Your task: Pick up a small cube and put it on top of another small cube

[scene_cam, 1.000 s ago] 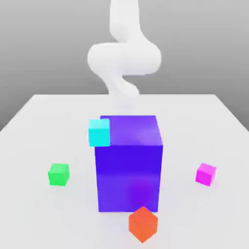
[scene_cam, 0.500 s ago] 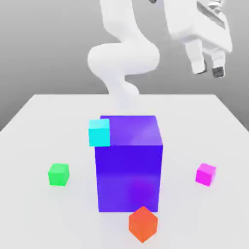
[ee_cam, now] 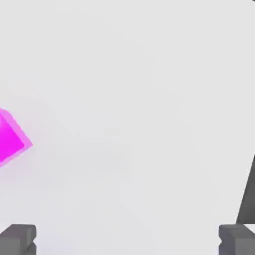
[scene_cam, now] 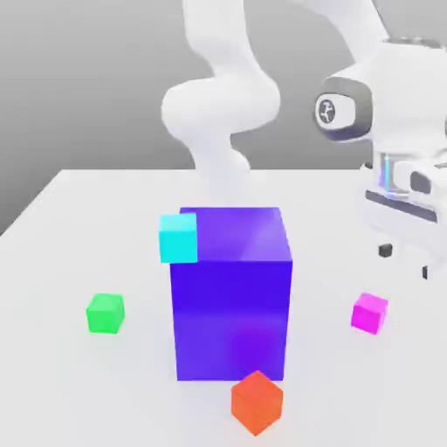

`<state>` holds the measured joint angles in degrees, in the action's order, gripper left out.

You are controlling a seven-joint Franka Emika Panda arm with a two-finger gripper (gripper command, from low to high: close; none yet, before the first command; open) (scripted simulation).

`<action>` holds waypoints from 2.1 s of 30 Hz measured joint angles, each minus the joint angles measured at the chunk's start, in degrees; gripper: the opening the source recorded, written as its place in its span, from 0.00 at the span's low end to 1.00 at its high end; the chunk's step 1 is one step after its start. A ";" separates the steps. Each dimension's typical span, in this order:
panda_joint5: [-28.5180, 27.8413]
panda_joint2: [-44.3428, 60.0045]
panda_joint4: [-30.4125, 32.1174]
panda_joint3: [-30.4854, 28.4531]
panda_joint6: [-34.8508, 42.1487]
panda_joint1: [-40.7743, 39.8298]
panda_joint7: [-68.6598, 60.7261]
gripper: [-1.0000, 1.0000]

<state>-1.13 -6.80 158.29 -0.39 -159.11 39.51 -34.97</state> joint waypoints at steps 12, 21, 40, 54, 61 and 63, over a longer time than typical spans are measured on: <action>-0.25 19.15 3.16 1.23 -14.71 6.57 -16.04 0.50; -0.37 22.75 2.50 0.75 -17.50 7.01 -15.98 0.00; -10.49 13.65 -8.53 -2.95 1.31 2.44 -34.37 0.00; -31.31 13.90 -15.14 -22.56 9.11 -11.60 -44.93 0.00; -38.35 5.56 -8.92 -33.34 12.25 -32.28 -45.23 0.00; -37.96 2.46 -5.99 -33.88 12.22 -34.11 -44.85 0.00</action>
<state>-39.08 -4.34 152.30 -34.27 -146.89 5.40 -79.82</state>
